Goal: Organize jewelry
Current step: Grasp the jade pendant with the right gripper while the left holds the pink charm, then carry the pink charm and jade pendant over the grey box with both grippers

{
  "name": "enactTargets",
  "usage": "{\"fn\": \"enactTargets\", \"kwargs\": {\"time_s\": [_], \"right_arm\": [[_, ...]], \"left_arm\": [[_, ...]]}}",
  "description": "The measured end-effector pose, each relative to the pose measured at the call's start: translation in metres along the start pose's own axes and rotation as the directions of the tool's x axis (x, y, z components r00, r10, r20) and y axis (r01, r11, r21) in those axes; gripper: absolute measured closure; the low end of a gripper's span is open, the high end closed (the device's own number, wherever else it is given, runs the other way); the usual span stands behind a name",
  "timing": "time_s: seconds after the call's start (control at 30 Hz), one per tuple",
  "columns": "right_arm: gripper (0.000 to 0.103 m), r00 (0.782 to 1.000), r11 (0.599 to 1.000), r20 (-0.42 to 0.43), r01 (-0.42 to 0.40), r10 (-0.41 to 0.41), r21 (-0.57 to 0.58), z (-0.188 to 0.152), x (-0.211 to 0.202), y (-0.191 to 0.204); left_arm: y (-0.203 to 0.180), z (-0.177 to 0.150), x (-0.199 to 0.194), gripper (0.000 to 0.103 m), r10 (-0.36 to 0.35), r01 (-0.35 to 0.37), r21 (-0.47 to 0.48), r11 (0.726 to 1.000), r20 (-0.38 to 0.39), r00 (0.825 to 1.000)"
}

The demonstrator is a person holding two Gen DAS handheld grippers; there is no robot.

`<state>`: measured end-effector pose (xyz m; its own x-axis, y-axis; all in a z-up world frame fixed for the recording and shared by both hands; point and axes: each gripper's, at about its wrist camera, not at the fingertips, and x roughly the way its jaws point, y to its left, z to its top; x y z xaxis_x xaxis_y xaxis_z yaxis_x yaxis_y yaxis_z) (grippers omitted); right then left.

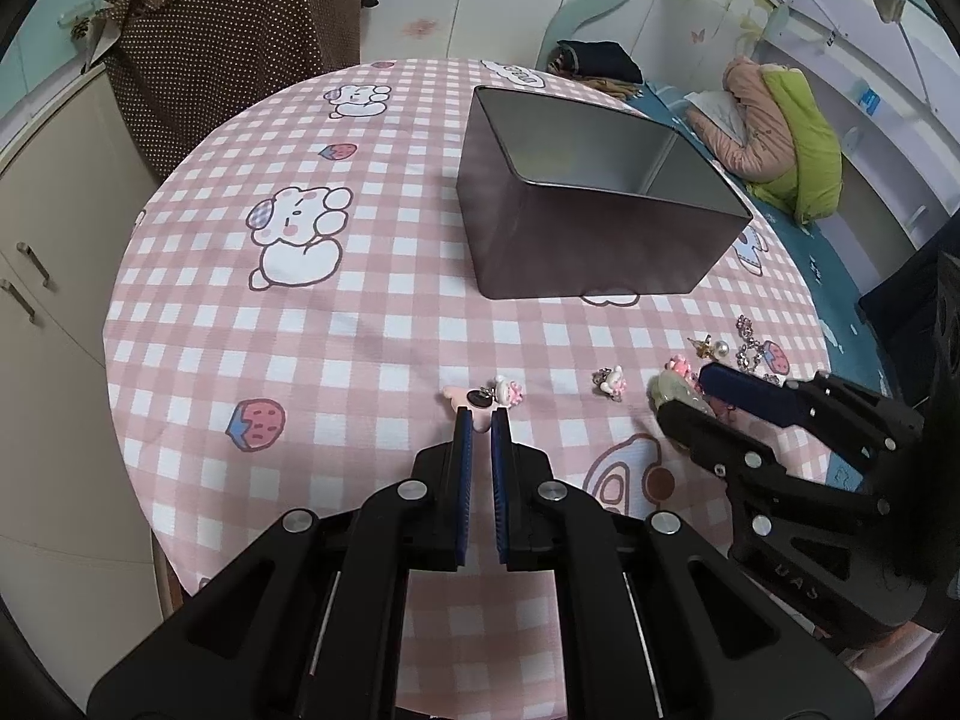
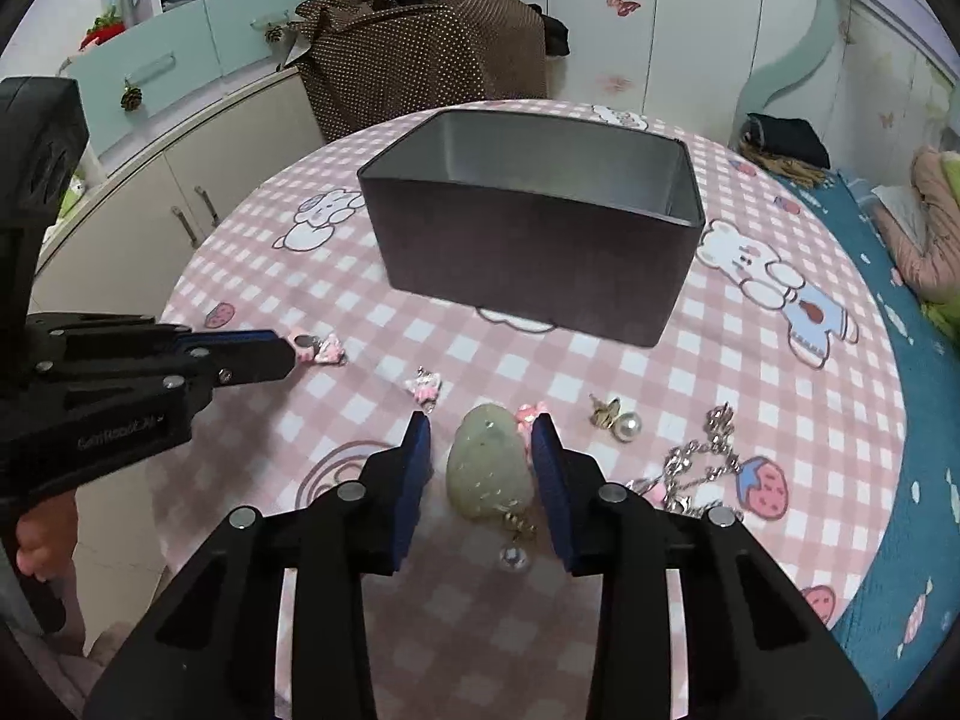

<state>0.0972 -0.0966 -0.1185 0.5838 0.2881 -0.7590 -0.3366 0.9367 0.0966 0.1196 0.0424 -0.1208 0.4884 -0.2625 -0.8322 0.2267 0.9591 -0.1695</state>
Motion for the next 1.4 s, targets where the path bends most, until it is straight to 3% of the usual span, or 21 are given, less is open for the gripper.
{"fn": "enactTargets", "kwargs": {"time_s": [0.33,0.4,0.63,0.73,1.07,1.4], "right_arm": [[0.07,1.0,1.0,0.005,0.015,-0.015,-0.024,-0.005,-0.003,0.002],[0.071,1.0,1.0,-0.026,0.003,-0.003,-0.008,-0.009,0.002,0.001],[0.072,1.0,1.0,0.002,0.012,-0.012,-0.014,-0.01,0.002,0.003],[0.075,0.998,0.993,0.034,0.057,-0.054,-0.099,-0.012,0.005,0.013],[0.076,0.998,0.995,0.029,0.061,-0.059,-0.08,-0.007,0.003,0.009],[0.076,0.992,0.998,0.108,0.063,-0.06,-0.028,0.008,-0.021,0.001]], "left_arm": [[-0.001,-0.001,0.001,0.097,0.005,-0.005,-0.002,1.0,-0.007,1.0],[0.0,-0.001,0.001,0.097,0.007,-0.007,-0.005,1.0,-0.008,1.0],[0.001,-0.001,0.003,0.097,0.012,-0.012,-0.009,1.0,-0.013,1.0],[-0.002,-0.002,0.002,0.097,0.009,-0.009,-0.002,1.0,-0.013,1.0],[-0.011,0.005,-0.006,0.097,-0.002,0.001,0.019,1.0,0.013,1.0],[-0.024,0.015,-0.018,0.097,-0.021,0.019,0.048,0.999,0.048,0.999]]}}
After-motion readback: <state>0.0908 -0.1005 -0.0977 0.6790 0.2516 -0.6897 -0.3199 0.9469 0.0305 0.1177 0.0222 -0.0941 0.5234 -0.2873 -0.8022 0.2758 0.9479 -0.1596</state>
